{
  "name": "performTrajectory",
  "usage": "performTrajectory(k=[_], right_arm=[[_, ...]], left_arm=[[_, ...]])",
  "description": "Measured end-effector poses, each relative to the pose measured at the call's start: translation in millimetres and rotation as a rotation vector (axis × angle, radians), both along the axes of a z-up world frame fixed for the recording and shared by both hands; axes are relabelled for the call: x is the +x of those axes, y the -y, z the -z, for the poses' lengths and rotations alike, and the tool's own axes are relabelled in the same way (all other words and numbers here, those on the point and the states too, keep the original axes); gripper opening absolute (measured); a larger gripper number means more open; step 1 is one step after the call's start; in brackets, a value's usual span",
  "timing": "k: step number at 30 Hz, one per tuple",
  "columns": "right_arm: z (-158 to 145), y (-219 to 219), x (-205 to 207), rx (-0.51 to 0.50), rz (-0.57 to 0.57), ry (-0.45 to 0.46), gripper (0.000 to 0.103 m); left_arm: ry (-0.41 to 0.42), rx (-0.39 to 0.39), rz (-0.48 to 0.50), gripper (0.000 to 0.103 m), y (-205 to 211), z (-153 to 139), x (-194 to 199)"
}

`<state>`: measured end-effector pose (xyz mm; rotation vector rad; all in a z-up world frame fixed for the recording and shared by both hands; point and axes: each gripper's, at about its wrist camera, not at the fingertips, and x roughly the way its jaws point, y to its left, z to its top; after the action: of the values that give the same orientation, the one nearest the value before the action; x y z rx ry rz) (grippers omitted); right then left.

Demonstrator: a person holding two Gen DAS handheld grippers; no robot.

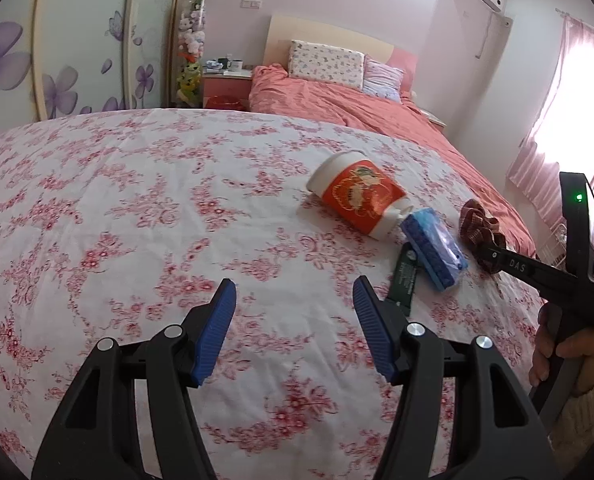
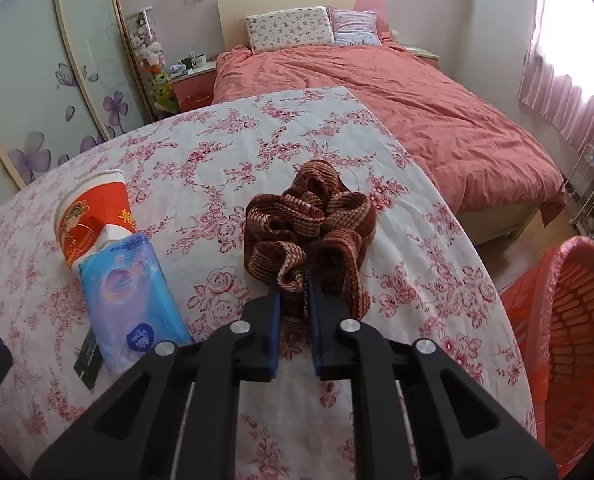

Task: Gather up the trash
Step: 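Grasp the brown checkered scrunchie with the right tool, then grasp the dark green tube with the left tool while the right tool holds the scrunchie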

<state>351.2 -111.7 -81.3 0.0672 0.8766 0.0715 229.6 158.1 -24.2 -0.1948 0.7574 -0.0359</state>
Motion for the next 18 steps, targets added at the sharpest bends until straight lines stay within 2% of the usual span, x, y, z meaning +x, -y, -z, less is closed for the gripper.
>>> performTrajectory(k=[11,18], right_arm=[[-19,36,-38,0.100,0.032,0.041,0.011],[-25,57,-55,0.143,0.040,0.042,0.011]], left_arm=[[-0.050,0.036,0.151,0.058,59,5,31],[-0.113,0.092,0.183,0.045,88,20,54]])
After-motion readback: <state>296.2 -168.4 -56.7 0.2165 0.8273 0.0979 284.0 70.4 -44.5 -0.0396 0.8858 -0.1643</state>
